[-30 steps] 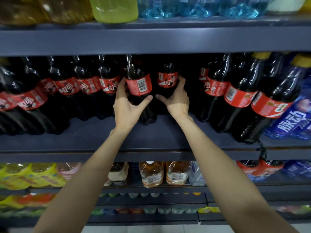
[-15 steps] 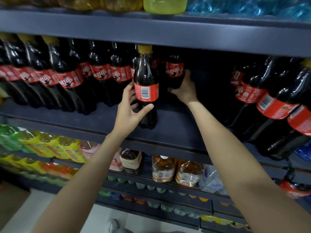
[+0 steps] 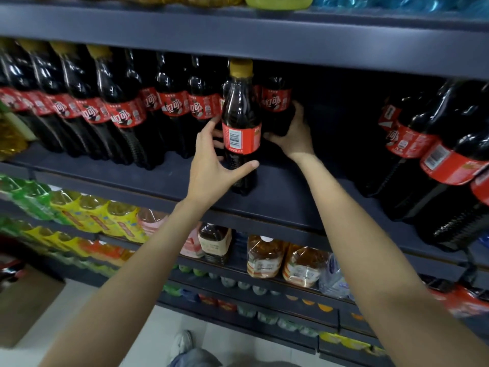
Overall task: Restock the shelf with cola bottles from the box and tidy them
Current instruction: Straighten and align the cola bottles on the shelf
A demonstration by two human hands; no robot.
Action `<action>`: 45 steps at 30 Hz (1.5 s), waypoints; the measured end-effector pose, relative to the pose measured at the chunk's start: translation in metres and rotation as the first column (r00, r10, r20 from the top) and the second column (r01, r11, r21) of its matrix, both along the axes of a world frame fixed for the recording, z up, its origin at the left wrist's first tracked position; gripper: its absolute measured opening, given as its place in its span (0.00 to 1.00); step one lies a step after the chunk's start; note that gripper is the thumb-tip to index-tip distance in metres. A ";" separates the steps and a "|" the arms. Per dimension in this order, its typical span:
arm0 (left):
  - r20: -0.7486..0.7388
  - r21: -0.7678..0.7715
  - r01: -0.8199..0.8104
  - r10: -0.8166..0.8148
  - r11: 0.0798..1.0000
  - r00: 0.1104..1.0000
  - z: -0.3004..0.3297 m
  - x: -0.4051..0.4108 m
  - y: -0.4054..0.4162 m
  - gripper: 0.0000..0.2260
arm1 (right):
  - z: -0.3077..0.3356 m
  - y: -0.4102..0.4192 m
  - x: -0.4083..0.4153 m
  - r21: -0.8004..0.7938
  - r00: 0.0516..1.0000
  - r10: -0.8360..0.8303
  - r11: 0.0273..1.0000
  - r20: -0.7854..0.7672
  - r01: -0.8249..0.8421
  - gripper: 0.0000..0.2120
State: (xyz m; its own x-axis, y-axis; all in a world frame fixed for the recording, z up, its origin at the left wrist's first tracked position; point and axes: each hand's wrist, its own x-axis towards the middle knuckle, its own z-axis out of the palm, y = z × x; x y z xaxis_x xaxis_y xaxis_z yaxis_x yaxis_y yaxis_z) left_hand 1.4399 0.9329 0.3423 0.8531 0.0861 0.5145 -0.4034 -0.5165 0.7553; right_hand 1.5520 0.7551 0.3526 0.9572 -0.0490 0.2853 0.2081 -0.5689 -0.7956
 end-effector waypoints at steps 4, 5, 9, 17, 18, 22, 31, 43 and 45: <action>0.029 -0.022 -0.100 0.101 0.995 0.994 -0.002 0.002 -0.009 0.42 | -0.005 -0.004 -0.053 0.306 0.989 0.101 0.943 0.107 -0.129 0.31; 0.018 -0.038 -0.079 0.080 0.996 0.997 -0.002 0.004 -0.008 0.40 | -0.004 -0.004 -0.065 0.333 0.977 0.185 0.919 0.104 -0.210 0.29; -0.140 -0.177 0.253 -0.279 0.951 0.950 0.001 0.016 0.015 0.33 | 0.010 -0.005 -0.080 0.448 0.840 0.542 0.744 0.029 -0.495 0.33; -0.076 -0.010 0.266 -0.266 0.964 0.961 0.002 0.021 0.018 0.22 | 0.024 -0.008 -0.062 0.271 0.865 0.498 0.843 -0.062 -0.466 0.37; -0.046 0.001 0.243 -0.243 0.970 0.969 0.000 0.020 0.016 0.22 | 0.024 -0.004 -0.061 0.197 0.897 0.441 0.883 -0.035 -0.427 0.36; 0.042 0.121 0.087 -0.093 0.989 0.995 -0.004 0.025 0.008 0.23 | 0.019 0.015 -0.057 0.129 0.980 0.159 0.976 0.118 -0.174 0.37; 0.092 0.193 -0.213 0.198 0.958 0.976 -0.011 0.051 0.003 0.36 | 0.025 0.038 -0.033 0.073 0.972 -0.204 0.978 0.114 0.197 0.40; 0.161 -0.265 -0.065 0.111 0.962 0.981 -0.003 0.018 -0.050 0.18 | 0.010 0.002 -0.075 0.050 0.990 -0.085 0.996 0.114 0.080 0.37; 0.172 -0.354 0.110 -0.051 0.929 0.984 -0.001 0.006 -0.076 0.15 | 0.002 -0.025 -0.105 0.038 0.977 -0.148 0.989 0.155 0.144 0.27</action>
State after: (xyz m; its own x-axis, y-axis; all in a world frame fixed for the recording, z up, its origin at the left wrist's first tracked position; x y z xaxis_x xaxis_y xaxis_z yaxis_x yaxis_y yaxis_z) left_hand 1.4458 0.8573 0.3417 0.7756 0.2257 0.5895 -0.5609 -0.1819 0.8076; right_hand 1.4468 0.7300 0.3548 0.8825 -0.1946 0.4282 0.2475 -0.5820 -0.7746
